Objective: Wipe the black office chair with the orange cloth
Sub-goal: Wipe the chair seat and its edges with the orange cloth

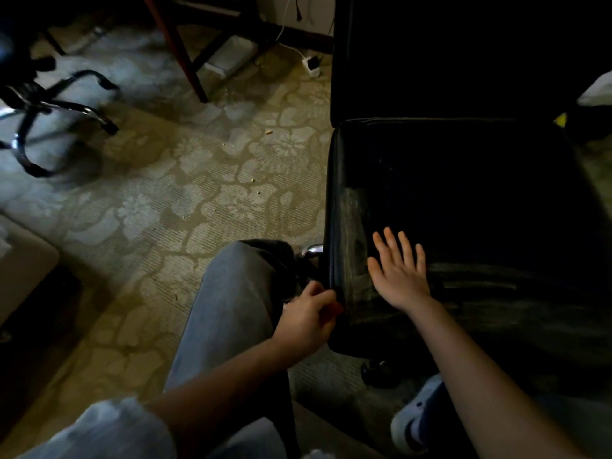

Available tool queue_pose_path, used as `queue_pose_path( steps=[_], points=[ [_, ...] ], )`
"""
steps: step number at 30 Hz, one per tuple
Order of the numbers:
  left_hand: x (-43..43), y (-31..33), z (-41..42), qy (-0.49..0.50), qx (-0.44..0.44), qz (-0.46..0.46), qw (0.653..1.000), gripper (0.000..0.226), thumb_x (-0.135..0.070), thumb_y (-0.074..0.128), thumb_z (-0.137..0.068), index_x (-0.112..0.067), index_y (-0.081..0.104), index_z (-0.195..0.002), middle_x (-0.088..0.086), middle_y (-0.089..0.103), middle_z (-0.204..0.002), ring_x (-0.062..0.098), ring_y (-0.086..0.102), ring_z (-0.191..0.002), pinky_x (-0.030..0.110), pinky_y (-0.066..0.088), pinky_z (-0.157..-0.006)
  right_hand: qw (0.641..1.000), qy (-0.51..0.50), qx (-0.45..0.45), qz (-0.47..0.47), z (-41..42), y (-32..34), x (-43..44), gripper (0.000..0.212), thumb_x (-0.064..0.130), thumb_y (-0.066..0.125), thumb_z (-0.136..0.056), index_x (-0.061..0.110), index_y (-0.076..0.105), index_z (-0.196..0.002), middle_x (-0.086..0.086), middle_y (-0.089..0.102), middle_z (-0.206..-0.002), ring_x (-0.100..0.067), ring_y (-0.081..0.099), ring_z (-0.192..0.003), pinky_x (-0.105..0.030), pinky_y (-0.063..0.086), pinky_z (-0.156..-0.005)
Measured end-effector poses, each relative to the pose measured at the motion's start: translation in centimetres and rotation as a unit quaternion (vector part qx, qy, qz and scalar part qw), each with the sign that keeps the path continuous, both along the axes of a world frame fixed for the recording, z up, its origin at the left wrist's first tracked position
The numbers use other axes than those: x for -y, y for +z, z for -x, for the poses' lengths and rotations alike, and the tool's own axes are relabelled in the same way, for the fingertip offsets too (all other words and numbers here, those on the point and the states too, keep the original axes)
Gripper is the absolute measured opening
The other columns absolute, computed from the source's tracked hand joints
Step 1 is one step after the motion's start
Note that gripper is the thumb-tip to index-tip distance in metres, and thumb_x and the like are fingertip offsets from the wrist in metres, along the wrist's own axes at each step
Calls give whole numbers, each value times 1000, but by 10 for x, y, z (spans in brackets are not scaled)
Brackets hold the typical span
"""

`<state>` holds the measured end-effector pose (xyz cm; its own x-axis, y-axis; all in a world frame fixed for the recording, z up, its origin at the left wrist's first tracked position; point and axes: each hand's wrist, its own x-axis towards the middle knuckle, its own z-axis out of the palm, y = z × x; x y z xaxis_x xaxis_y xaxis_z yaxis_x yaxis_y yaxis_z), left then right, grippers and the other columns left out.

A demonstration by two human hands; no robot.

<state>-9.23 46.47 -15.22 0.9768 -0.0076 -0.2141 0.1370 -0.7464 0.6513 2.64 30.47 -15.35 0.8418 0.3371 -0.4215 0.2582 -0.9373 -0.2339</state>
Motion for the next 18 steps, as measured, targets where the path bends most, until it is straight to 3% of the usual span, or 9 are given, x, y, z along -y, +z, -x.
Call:
queue_pose_path(
  steps=[2, 4, 9, 12, 15, 18],
  points=[
    [2, -2, 9, -24, -5, -10, 1000, 20, -33, 51, -81, -19, 61, -93, -3, 48, -100, 24, 60, -86, 43, 50, -74, 1000, 4, -2, -7, 0, 1, 4, 54, 44, 10, -101, 30, -10, -150, 8, -22, -156, -12, -22, -142, -39, -17, -114],
    [3, 0, 8, 9, 2, 17, 1000, 15, -27, 57, -83, -20, 63, -94, -7, 48, -100, 17, 58, -89, 39, 50, -78, 1000, 0, 3, -20, 2, 3, 8, 54, 45, 12, -101, 32, -7, -150, 7, -19, -157, -13, -21, -143, -40, -16, -114],
    [10, 11, -39, 198, 105, 97, 970, 12, -20, 63, -88, -22, 64, -100, -7, 47, -101, 3, 48, -86, 4, 36, -73, 995, -11, 74, -62, 18, 3, 19, 52, 40, 22, -102, 29, 9, -151, 6, -4, -159, -14, -11, -145, -37, -12, -114],
    [22, 6, -49, 230, 99, 110, 962, 8, -18, 62, -89, -25, 59, -92, -5, 45, -102, -2, 47, -76, -1, 33, -68, 990, -81, 40, -104, 15, 5, 24, 52, 38, 25, -102, 25, 12, -151, 3, -4, -159, -14, -10, -145, -35, -10, -115],
    [27, -3, -34, 203, 95, 86, 971, 9, -16, 63, -87, -19, 63, -96, -8, 43, -100, 3, 50, -80, 7, 35, -67, 994, -75, 28, -77, 12, 3, 25, 55, 40, 25, -102, 26, 6, -152, 5, -6, -159, -14, -11, -145, -36, -11, -115],
    [17, -2, -22, 97, 55, 76, 991, 15, -16, 64, -85, -22, 66, -99, -10, 45, -98, 2, 52, -84, 8, 40, -71, 994, -78, 42, -69, 12, 1, 25, 56, 41, 27, -101, 27, 8, -152, 5, -5, -159, -15, -11, -145, -38, -11, -115]
  ],
)
